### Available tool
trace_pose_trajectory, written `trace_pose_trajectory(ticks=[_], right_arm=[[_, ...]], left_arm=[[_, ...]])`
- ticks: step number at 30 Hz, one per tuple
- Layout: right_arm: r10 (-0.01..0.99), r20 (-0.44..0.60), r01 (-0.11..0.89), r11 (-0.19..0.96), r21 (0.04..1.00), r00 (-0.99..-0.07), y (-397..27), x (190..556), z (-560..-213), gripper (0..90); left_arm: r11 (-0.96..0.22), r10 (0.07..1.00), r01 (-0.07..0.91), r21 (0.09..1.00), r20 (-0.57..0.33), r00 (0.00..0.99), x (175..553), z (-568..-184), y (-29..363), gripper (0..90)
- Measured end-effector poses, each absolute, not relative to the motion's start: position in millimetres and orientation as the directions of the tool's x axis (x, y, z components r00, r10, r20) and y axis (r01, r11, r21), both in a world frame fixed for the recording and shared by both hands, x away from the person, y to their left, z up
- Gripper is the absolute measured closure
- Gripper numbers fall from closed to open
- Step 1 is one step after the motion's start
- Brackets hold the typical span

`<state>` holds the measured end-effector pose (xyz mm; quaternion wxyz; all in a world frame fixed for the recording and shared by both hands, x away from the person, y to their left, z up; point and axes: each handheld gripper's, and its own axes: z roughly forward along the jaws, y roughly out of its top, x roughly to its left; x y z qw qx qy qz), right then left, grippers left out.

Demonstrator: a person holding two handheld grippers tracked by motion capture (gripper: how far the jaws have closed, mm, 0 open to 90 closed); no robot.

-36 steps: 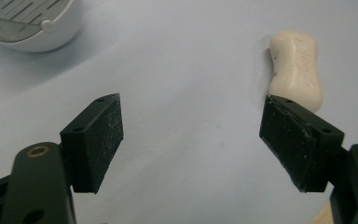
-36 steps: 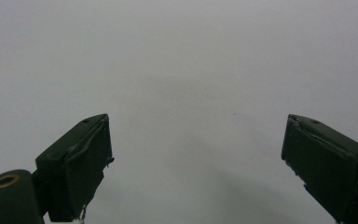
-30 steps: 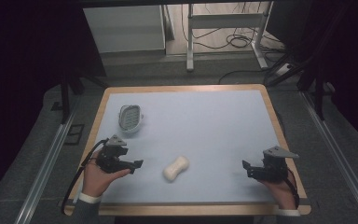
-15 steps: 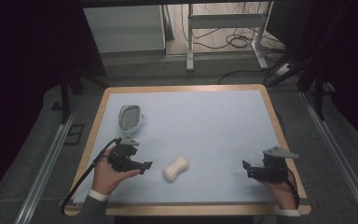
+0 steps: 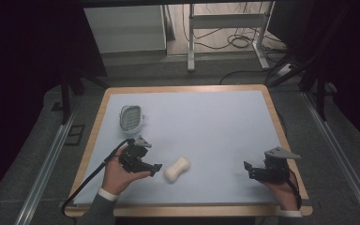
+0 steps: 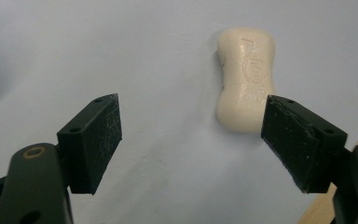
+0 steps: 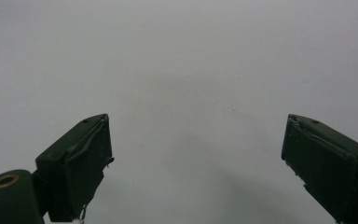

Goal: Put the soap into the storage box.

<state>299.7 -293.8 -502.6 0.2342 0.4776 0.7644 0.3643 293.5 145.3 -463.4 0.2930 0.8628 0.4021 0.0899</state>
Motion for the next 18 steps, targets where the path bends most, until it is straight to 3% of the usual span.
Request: trace_pose_trajectory(ticks=[18], right_arm=[[0.899, -0.013, 0.561, 0.285, 0.777, -0.439, -293.4, 299.6, -503.8, 8.2]], left_arm=[[-0.551, 0.715, 0.624, 0.554, -0.072, 0.695, 298.2, -468.1, 114.5, 21.0]])
